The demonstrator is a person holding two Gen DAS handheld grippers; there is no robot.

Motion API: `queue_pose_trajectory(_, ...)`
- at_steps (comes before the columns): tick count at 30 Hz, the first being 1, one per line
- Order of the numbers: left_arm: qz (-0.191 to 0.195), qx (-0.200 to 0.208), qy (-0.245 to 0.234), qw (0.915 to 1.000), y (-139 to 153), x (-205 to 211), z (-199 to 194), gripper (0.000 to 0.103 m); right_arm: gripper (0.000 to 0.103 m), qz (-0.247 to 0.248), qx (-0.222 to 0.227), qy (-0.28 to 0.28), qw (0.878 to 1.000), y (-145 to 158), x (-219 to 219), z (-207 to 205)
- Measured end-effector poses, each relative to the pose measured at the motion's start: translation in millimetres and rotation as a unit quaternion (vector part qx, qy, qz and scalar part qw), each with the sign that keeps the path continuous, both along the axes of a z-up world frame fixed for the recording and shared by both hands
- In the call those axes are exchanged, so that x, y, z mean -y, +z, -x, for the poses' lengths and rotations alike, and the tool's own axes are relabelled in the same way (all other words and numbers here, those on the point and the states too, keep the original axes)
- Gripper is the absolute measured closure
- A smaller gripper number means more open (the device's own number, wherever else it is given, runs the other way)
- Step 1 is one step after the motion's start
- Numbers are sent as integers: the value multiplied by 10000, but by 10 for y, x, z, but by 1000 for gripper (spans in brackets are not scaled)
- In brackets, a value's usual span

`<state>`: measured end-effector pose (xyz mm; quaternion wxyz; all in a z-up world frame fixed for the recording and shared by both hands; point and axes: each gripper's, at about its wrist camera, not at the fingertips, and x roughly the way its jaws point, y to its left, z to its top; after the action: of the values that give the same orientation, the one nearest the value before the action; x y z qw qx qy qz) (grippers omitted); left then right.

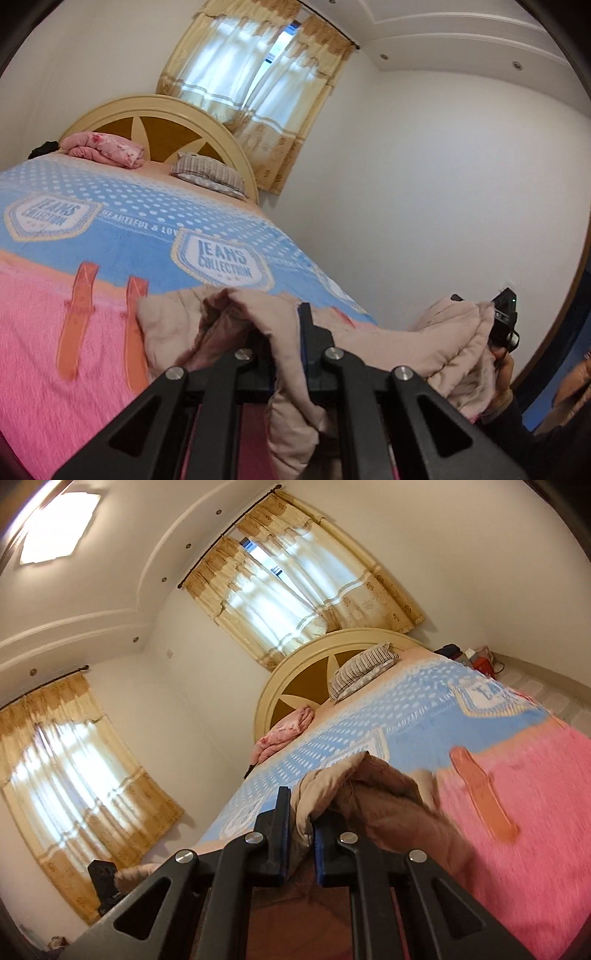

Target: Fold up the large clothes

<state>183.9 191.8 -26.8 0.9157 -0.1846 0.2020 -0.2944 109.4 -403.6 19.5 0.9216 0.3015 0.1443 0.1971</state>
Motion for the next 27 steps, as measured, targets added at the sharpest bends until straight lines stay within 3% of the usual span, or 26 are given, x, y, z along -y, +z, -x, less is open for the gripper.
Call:
queue_pose_trajectory(7, -143, -398, 88, 9991, -95, 99, -989, 94, 94, 261, -347, -439, 9981, -14, -138, -1172)
queue_pose_trajectory(15, -333, -1180, 314, 9920, -602, 108, -1816, 94, 94, 448, -1018, -838, 9903, -466, -82, -2226)
queue_pose_trajectory(20, -489, -1568, 364, 9857, -885, 178, -2153, 93, 94, 644, -1409, -945, 9834, -824, -100, -2705)
queue_pose_trajectory(22, -633, -1765, 494, 9810, -978, 193, -2242, 86, 94, 775, -1532, -968, 9804, -953, -117, -2869)
queue_pose_trajectory(25, -590, -1972, 590, 9768, -974, 154, -2192, 84, 94, 901, -1691, -919, 9772, -1129, -148, -3077)
queue_pose_trajectory(27, -644, -1855, 624, 9786, -890, 141, -2070, 77, 94, 950, -1735, -891, 9762, -1192, -180, -3171)
